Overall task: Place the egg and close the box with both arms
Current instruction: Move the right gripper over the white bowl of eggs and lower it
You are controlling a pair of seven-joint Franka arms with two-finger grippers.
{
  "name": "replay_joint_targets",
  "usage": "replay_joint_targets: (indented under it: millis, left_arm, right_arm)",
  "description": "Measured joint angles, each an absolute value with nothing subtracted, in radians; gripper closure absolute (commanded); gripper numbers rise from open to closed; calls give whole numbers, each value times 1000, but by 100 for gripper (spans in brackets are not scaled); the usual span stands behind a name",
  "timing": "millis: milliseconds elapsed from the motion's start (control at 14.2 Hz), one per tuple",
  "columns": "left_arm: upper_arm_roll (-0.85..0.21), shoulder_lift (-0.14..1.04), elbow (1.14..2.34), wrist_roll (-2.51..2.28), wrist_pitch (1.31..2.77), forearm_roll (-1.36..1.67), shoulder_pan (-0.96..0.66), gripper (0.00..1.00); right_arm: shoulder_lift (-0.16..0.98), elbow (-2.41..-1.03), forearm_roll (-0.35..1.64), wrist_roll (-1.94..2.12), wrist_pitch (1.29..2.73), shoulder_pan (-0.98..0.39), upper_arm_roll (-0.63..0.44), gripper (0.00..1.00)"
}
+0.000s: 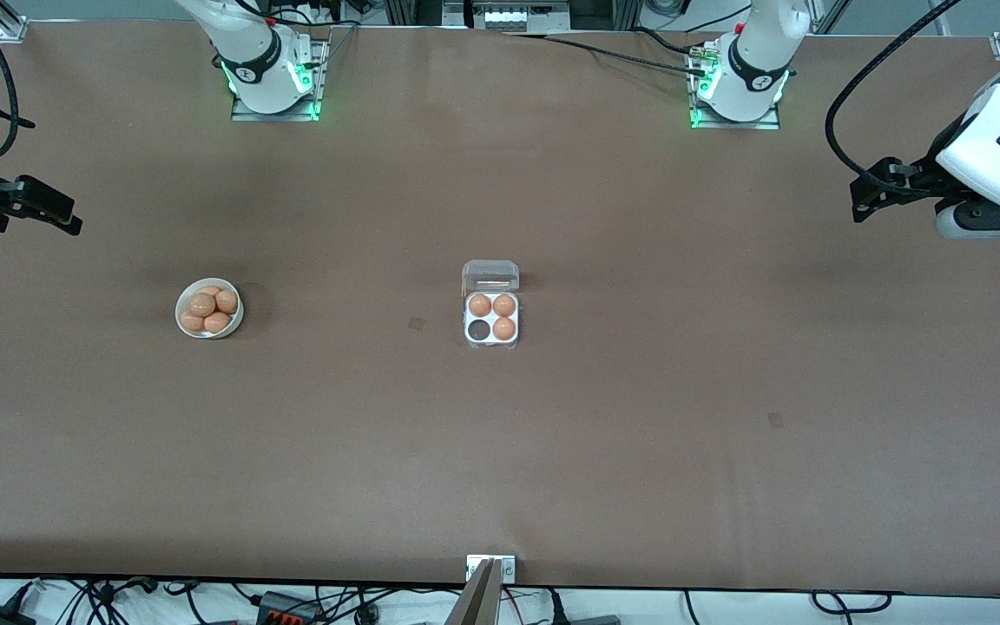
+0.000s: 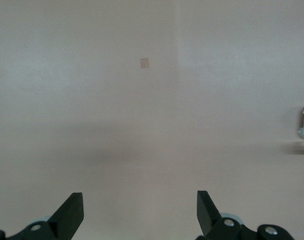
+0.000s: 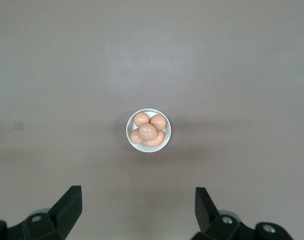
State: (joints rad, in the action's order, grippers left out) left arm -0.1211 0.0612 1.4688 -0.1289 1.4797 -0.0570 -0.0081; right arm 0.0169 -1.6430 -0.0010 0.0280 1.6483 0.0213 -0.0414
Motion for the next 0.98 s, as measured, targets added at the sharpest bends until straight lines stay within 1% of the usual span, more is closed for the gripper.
replay_joint_targets:
  millis: [422,632,843,984]
  left_arm:
    - [-121,61,1469,-129,1479,-57,-8,0]
    - [-121,61,1469,-129,1479,-57,-8,0]
    - [-121,62,1470,-129,1479,-57,-8,0]
    - [-121,62,1470,-129,1479,-57,-8,0]
  right_arm:
    - [17,-1647,-1,28,1647,21,-41,0]
    - [35,-1664,-4,28,1662,23,-42,0]
    - [99,-1676,-7,28,1691,28,-47,0]
    - [169,-1682,-7,28,1723,39,-50,0]
